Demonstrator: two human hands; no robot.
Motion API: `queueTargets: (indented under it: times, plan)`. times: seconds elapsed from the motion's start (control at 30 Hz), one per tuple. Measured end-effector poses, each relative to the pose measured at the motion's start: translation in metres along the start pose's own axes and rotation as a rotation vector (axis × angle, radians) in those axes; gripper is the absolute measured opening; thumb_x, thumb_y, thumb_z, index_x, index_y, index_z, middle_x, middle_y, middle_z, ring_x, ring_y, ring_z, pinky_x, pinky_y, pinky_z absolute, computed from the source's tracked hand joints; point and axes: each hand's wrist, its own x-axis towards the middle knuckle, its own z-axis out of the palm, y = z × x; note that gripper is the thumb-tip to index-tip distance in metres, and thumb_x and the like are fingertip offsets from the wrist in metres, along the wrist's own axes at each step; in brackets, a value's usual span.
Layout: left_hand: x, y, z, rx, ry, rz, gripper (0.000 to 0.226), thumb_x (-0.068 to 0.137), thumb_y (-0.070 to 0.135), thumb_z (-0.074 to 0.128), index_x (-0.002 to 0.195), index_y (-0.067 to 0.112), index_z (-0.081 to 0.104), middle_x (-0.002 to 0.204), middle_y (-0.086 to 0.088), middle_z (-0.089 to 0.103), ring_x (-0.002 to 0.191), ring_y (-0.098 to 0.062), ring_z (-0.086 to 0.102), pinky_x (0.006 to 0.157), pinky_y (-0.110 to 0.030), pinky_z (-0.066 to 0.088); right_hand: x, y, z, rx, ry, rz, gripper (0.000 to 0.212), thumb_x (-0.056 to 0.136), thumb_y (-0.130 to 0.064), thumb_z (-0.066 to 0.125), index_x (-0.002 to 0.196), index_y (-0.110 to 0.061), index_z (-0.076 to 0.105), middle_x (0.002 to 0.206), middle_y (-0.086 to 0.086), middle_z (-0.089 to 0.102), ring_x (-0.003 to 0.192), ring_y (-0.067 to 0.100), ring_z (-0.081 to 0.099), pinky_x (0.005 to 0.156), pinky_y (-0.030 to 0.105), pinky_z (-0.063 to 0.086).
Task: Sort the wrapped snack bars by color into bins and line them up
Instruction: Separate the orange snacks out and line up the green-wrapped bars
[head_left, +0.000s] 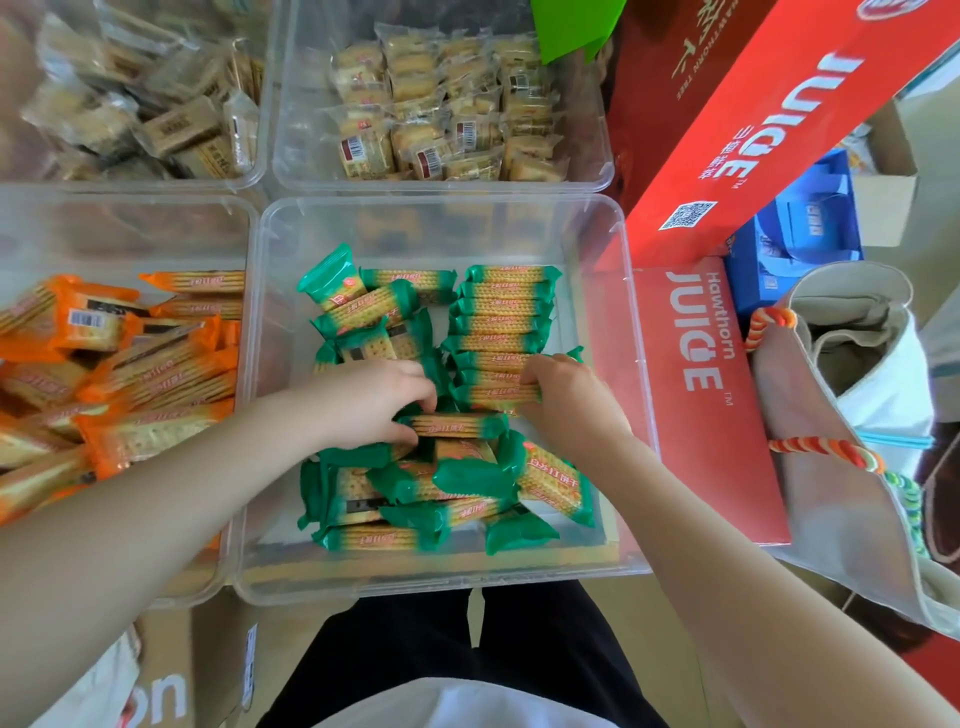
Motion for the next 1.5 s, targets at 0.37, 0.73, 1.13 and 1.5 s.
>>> queueTargets:
  times: [0.37, 0.73, 1.13, 1.5]
  plan:
    - [0.007, 0.010, 0.004, -0.154, 0.127, 0.046, 0.041, 0.092, 0.031, 0.053, 0.130, 0.018, 0.051, 0.130, 0.002, 0.055, 0.111, -0.015, 0.054, 0.090, -0.024, 0.042, 0.007, 0.005, -0.009, 0.143, -0.044, 0.023, 0.021, 0.094, -0.006, 0.047, 0.107, -0.005, 0.064, 0.115, 0.015, 0.056, 0.095, 0.032, 0.061, 0.081, 0.033, 0.046]
    - [-0.002, 0.013, -0.006, -0.573, 0.503, 0.026, 0.025, 0.088, 0.022, 0.059, 0.113, 0.015, 0.062, 0.101, 0.019, 0.054, 0.066, 0.015, 0.051, 0.063, -0.003, 0.037, -0.007, -0.003, -0.034, 0.689, -0.075, 0.290, 0.057, 0.096, -0.052, 0.030, 0.099, -0.002, 0.057, 0.091, 0.020, 0.064, 0.064, 0.028, 0.062, 0.078, 0.037, 0.052]
    - [0.000, 0.009, -0.009, -0.764, 0.380, 0.018, 0.052, 0.080, 0.053, 0.060, 0.126, 0.035, 0.040, 0.122, 0.019, 0.046, 0.112, 0.008, 0.043, 0.100, -0.017, 0.034, -0.021, 0.008, -0.034, 1.338, -0.149, 0.146, 0.056, 0.078, 0.018, 0.058, 0.115, -0.024, 0.050, 0.102, 0.010, 0.058, 0.096, 0.028, 0.063, 0.084, 0.041, 0.056]
    - [0.010, 0.005, 0.007, -0.355, 0.378, -0.098, 0.039, 0.086, 0.034, 0.061, 0.121, 0.018, 0.056, 0.117, 0.003, 0.061, 0.076, -0.013, 0.053, 0.069, -0.028, 0.041, -0.020, 0.008, -0.008, -0.046, -0.182, 0.028, 0.029, 0.092, -0.024, 0.056, 0.115, -0.006, 0.055, 0.116, 0.010, 0.056, 0.097, 0.026, 0.058, 0.081, 0.034, 0.050]
